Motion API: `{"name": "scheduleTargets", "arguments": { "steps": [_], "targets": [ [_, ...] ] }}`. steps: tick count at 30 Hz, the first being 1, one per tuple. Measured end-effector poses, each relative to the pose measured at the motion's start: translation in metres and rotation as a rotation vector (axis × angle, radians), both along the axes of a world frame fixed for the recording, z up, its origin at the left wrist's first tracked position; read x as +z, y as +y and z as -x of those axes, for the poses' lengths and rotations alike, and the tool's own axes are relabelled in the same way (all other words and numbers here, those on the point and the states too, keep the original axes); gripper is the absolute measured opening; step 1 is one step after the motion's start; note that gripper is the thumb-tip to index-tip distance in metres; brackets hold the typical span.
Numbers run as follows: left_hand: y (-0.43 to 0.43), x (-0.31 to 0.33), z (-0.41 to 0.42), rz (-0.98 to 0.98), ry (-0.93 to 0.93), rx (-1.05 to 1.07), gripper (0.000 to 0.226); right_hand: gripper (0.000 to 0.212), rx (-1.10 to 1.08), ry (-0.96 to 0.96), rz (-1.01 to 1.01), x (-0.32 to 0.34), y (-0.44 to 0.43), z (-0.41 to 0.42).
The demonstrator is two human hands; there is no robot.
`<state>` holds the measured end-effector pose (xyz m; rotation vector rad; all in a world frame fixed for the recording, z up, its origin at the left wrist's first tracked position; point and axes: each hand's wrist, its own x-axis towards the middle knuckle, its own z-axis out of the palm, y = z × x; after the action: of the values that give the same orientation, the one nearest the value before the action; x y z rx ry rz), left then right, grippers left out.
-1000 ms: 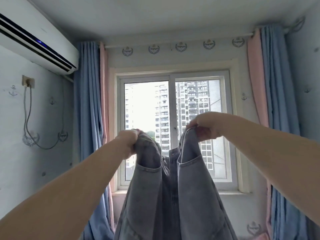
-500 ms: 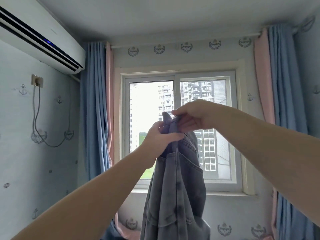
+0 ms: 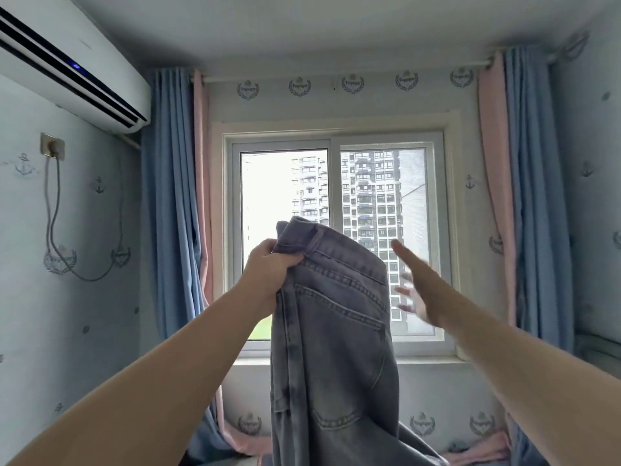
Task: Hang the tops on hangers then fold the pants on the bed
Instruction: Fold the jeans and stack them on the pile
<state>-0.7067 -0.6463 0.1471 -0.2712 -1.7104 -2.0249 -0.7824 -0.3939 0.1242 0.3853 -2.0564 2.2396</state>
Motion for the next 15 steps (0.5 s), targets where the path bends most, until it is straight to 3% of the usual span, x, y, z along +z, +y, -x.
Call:
{"name": "scheduleTargets", "arguments": {
  "steps": [2, 4, 6, 11, 15],
  "targets": [
    [-0.01, 0.003, -0.001, -0.02, -0.015, -0.036, 0.034, 0.101, 0.475, -0.231, -0.034, -0.032, -0.007, 0.003],
    [-0.019, 0.005, -0.001, -0.017, -0.029, -0.064, 0.033, 0.081, 0.71, -0.255, -0.007, -0.048, -0.025, 0.0],
    [-0.031, 0.006, -0.001, -0.019, -0.043, -0.092, 0.032, 0.062, 0.622, -0.214, 0.017, -0.048, -0.045, -0.007],
    [-0.077, 0.01, 0.001, 0.014, -0.095, -0.164, 0.035, 0.042, 0.236, -0.097, 0.149, -0.018, -0.072, -0.022],
    [-0.102, 0.018, -0.011, 0.099, -0.111, -0.171, 0.039, 0.029, 0.012, 0.091, 0.103, 0.011, -0.077, -0.042]
  ]
}}
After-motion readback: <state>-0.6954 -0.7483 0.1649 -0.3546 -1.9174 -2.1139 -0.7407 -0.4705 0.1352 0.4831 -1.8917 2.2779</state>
